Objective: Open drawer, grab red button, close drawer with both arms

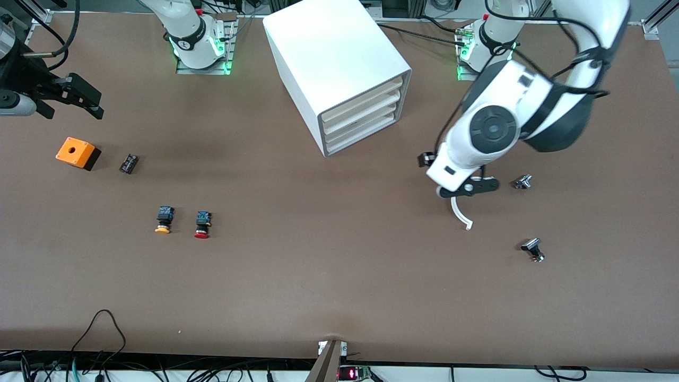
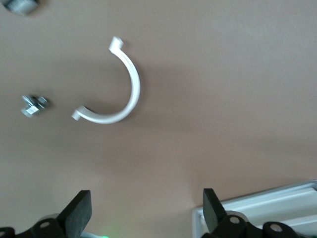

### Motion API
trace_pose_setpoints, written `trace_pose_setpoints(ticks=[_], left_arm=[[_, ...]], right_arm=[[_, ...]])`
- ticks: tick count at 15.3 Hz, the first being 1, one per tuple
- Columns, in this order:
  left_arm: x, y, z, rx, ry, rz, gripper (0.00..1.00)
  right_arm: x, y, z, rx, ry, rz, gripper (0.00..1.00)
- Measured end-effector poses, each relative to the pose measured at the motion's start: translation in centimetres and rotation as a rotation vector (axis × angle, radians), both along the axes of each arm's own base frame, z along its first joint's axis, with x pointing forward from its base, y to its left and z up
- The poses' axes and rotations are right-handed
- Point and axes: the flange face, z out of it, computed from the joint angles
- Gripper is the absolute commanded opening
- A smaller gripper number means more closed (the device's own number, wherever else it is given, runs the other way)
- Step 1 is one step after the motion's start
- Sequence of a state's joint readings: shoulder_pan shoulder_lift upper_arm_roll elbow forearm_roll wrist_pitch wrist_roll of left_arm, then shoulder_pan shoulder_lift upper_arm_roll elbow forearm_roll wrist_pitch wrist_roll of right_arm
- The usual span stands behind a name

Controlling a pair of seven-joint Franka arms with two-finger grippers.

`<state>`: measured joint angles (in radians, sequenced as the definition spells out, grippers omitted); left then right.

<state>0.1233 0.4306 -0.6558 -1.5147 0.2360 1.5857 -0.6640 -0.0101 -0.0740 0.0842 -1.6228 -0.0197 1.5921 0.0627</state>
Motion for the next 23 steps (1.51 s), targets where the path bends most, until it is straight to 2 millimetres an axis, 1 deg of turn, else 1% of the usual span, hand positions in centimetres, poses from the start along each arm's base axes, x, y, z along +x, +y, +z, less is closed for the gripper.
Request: trace_pose_setpoints(ticks=[3,5,7,9,11,12,13,15,17,19,21,23], left_arm=[[1.4,2.6,3.4,0.002,-0.062,-0.115,0.99],[2.2,5.3,5.8,-0.015,-0.088,-0.196,0.99],[2.6,8.5,8.4,-0.020,-0.115,-0.281,0.99],[2.4,11.7,10.9,-0.033,-0.132,-0.322,0.99],[1.4,15.0,12.8,-0.084,-0.134,-0.313,0.99],[0.8,16.6,13.3,-0.096,-0.135,-0.312,0.99],[0.1,17.7,13.7,-0.100,-0.138,-0.310,0.99],[-1.1,19.2,14.0,-0.132,-0.160,-0.280,0.99],[-1.4,20.9,14.0,-0.181,-0.209,-0.231,0.99],[-1.2,22.5,14.4,-0.192,-0.274,-0.199,0.99],[-1.4,23.0,14.8,-0.190,-0.286,-0.192,0.99],[-2.3,22.6,15.2,-0.183,-0.249,-0.203,0.99]], right_arm=[[0.0,0.0,0.1,0.000,-0.001,0.000,0.99],[0.0,0.0,0.1,0.000,-0.001,0.000,0.99],[0.0,0.0,0.1,0.000,-0.002,0.000,0.99],[0.0,0.0,0.1,0.000,-0.002,0.000,0.99],[0.0,0.0,0.1,0.000,-0.002,0.000,0.99],[0.0,0.0,0.1,0.000,-0.002,0.000,0.99],[0.0,0.0,0.1,0.000,-0.002,0.000,0.99],[0.0,0.0,0.1,0.000,-0.002,0.000,0.99],[0.0,0.0,0.1,0.000,-0.002,0.000,0.99],[0.0,0.0,0.1,0.000,-0.003,0.000,0.99],[0.0,0.0,0.1,0.000,-0.003,0.000,0.99],[0.0,0.0,0.1,0.000,-0.003,0.000,0.99]])
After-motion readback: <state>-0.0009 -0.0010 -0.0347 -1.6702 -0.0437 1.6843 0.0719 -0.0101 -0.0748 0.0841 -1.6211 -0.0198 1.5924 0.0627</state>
